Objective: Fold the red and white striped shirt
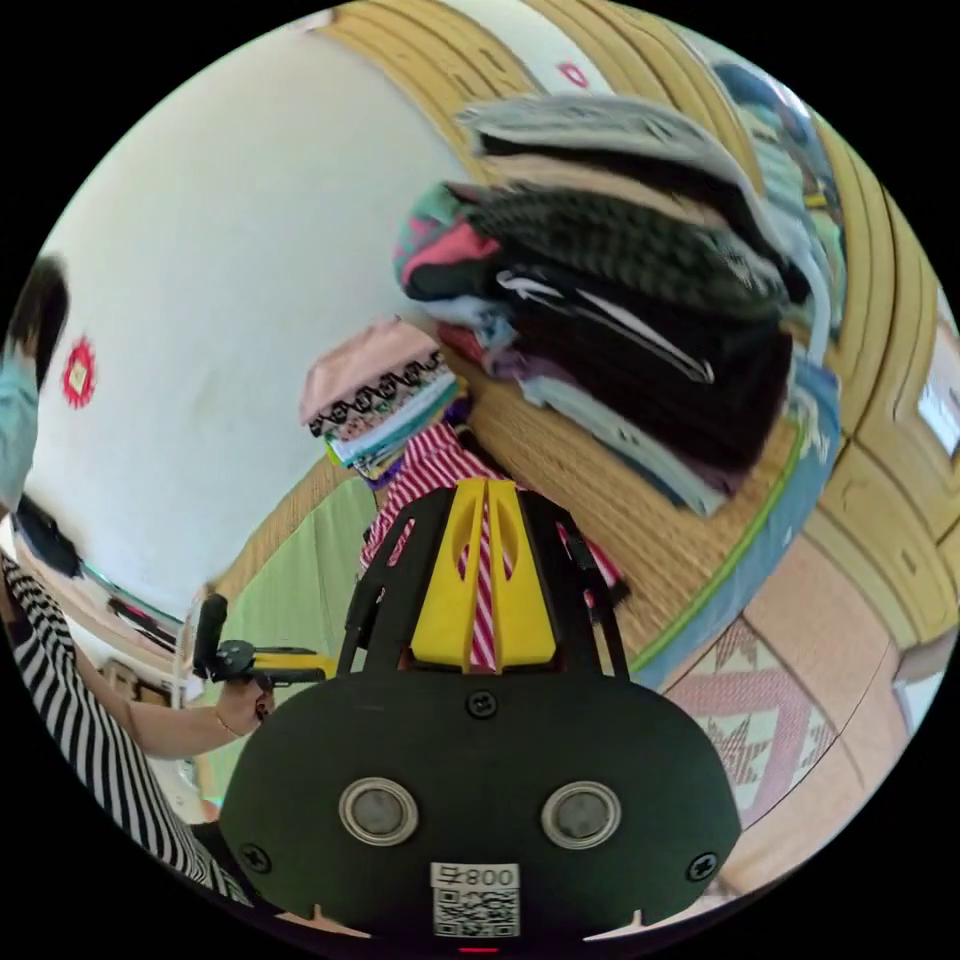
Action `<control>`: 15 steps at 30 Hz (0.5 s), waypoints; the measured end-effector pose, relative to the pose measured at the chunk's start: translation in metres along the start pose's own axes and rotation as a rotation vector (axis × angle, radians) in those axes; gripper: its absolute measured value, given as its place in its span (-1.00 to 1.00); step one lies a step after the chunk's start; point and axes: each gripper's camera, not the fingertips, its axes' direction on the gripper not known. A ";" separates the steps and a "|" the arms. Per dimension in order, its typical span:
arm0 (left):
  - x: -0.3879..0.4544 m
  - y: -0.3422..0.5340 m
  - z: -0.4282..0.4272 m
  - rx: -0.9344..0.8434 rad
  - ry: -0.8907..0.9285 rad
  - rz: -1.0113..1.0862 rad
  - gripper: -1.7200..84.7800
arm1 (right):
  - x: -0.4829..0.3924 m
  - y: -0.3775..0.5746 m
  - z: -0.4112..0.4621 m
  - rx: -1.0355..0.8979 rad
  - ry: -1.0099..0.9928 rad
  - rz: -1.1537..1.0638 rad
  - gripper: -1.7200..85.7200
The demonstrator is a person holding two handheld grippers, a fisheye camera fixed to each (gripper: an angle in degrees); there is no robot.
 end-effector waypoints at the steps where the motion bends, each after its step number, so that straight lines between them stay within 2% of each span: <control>1: 0.010 0.007 0.005 -0.049 -0.105 0.044 -0.96 | -0.028 -0.003 0.000 0.042 0.009 -0.057 -0.96; 4: 0.035 0.027 0.025 -0.133 -0.278 0.131 -0.96 | -0.093 -0.012 0.017 0.082 -0.017 -0.184 -0.96; 5: 0.045 0.036 0.024 -0.087 -0.307 0.144 -0.96 | -0.116 -0.016 0.028 0.083 -0.046 -0.221 -0.95; 10: 0.066 0.068 0.020 0.013 -0.318 0.055 -0.96 | -0.201 -0.029 0.079 0.021 -0.270 -0.360 -0.93; 15: 0.074 0.086 0.008 -0.002 -0.258 0.018 -0.96 | -0.293 -0.049 0.137 -0.065 -0.237 -0.485 -0.80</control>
